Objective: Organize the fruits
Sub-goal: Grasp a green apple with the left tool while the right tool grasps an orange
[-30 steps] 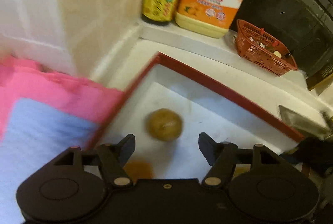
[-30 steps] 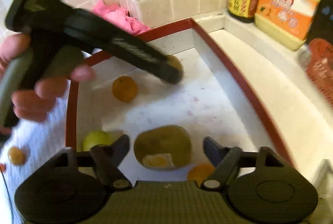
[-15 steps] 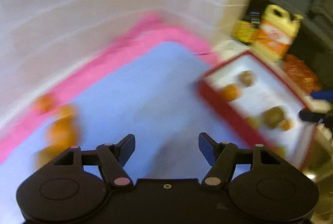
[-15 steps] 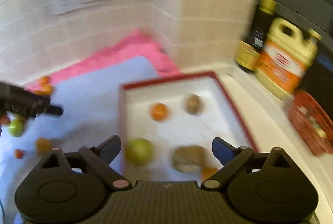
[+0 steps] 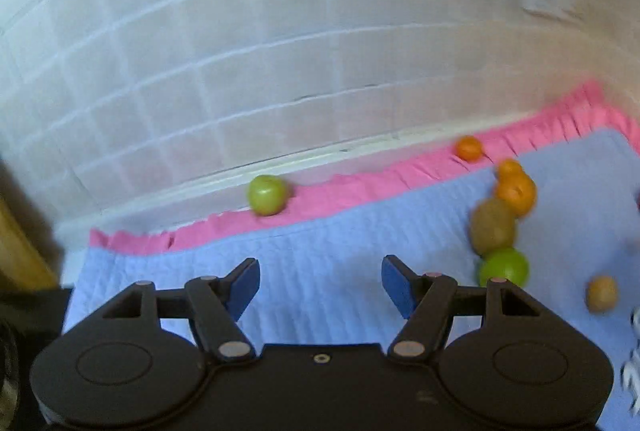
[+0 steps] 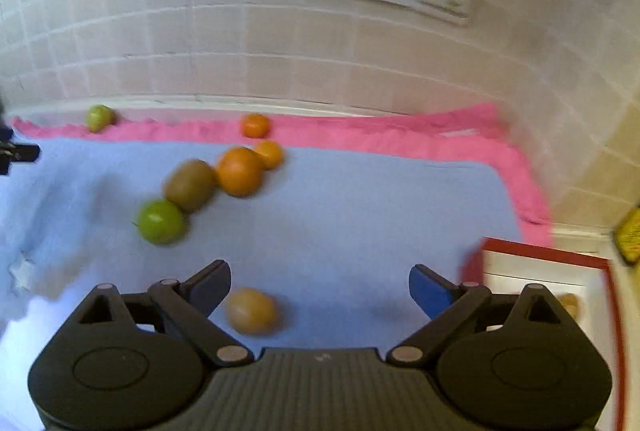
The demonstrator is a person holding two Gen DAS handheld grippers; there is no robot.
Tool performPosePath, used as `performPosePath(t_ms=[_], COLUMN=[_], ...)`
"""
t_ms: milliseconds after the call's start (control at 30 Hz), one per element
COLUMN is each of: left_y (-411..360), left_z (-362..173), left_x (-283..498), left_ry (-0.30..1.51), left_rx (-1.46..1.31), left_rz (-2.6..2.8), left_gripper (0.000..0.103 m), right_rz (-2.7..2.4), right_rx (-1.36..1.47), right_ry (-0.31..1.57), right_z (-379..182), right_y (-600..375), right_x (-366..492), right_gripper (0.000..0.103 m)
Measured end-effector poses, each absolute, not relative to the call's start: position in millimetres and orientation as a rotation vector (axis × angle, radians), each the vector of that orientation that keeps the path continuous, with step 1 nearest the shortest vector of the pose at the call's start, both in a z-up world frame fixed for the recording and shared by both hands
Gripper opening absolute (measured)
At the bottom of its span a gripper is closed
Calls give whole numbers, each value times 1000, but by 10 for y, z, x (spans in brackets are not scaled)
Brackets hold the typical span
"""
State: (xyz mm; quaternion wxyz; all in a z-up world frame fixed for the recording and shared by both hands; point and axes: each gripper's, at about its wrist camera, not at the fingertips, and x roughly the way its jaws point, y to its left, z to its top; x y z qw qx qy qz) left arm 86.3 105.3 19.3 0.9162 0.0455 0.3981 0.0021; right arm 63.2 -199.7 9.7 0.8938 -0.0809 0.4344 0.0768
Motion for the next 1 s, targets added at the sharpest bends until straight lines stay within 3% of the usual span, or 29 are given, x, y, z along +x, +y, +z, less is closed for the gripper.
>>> performPosePath(t_ms=[367, 500, 800, 1000], left_y=[1440, 1504, 1533, 1524], left_z=[-495, -757, -1030, -1122], left_x=[2156, 2307, 2533, 2556], left_ry=[860, 889, 883, 873], left_rx=[-60, -117, -106, -99], left_rz=[187, 204, 223, 239], left_gripper=[80, 80, 80, 80], right_rz=[154, 154, 135, 99], right_rx=[170, 194, 535, 471], right_ry=[989, 1024, 1027, 1036], right_z=[-299, -612, -997, -1122], right_y=[-1937, -1784, -1805, -1682], right_x=[1393, 1654, 2190, 2322], right_gripper=[97, 92, 93, 88])
